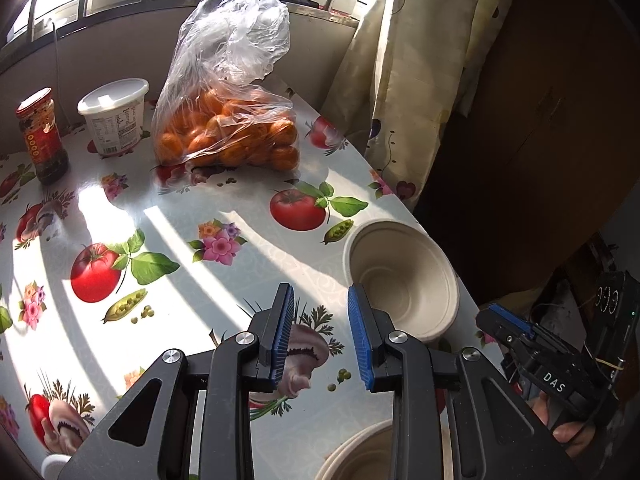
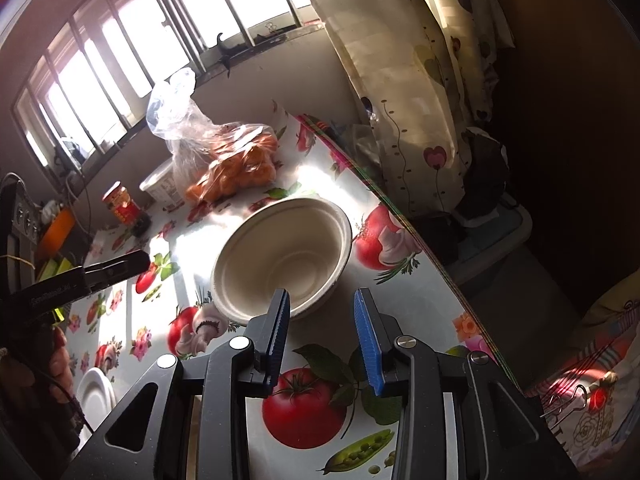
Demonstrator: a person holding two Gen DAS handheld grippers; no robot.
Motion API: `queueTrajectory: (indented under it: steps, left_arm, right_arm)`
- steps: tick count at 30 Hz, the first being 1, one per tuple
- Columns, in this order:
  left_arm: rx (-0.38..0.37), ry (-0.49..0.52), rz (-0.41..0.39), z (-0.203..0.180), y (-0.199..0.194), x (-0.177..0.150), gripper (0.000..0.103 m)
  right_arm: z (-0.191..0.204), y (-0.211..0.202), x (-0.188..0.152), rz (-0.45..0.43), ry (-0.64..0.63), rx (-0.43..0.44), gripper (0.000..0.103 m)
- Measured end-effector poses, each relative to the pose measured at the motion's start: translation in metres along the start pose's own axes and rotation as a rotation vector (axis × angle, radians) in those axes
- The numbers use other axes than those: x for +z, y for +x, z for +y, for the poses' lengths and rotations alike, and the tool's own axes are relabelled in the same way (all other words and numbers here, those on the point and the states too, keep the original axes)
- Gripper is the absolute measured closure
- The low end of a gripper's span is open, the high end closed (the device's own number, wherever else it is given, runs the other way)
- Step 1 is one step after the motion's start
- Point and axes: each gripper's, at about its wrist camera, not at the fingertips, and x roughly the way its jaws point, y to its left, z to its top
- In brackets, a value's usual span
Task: Organize plates and bowls
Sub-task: 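Move both grippers to the rim of the next beige bowl, then close both grippers on the beige bowl rim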
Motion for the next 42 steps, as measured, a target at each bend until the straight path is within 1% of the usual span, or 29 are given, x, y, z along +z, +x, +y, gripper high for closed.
queueTrajectory:
  steps: [3,8,13,19,23,29,33,35,38,42]
  left_arm:
    - [-0.009,0.015,0.024,0.000,0.013,0.007,0.074]
    - [-0.064,0.026,0.084,-0.002,0.037,0.013,0.074]
    - [-0.087,0.037,0.100,-0.005,0.050,0.016,0.074]
    - [-0.092,0.049,0.130,-0.008,0.064,0.017,0.074]
    - [-0.092,0.041,0.139,-0.007,0.070,0.018,0.074]
    - [-0.098,0.055,0.167,-0.009,0.075,0.016,0.074]
    - [-0.098,0.053,0.170,-0.010,0.077,0.015,0.074]
    - [-0.098,0.056,0.173,-0.010,0.077,0.014,0.074]
    - [-0.098,0.055,0.179,-0.012,0.080,0.013,0.082]
    - [-0.095,0.064,0.184,-0.014,0.082,0.011,0.088]
  right_arm:
    - [0.000,0.009,0.003,0.014,-0.003,-0.005,0.070]
    - [-0.004,0.023,0.007,0.032,0.012,-0.008,0.070]
    - [-0.008,0.033,0.010,0.041,0.022,-0.008,0.070]
    - [-0.012,0.043,0.012,0.049,0.033,-0.008,0.070]
    - [-0.011,0.048,0.012,0.057,0.021,-0.009,0.070]
    - [-0.009,0.050,0.012,0.059,0.017,-0.004,0.071]
    - [-0.007,0.051,0.011,0.062,0.009,-0.005,0.076]
    - [-0.006,0.051,0.011,0.062,0.011,-0.006,0.078]
    - [-0.006,0.051,0.011,0.063,0.008,-0.004,0.081]
    - [-0.005,0.052,0.010,0.061,-0.001,-0.009,0.085]
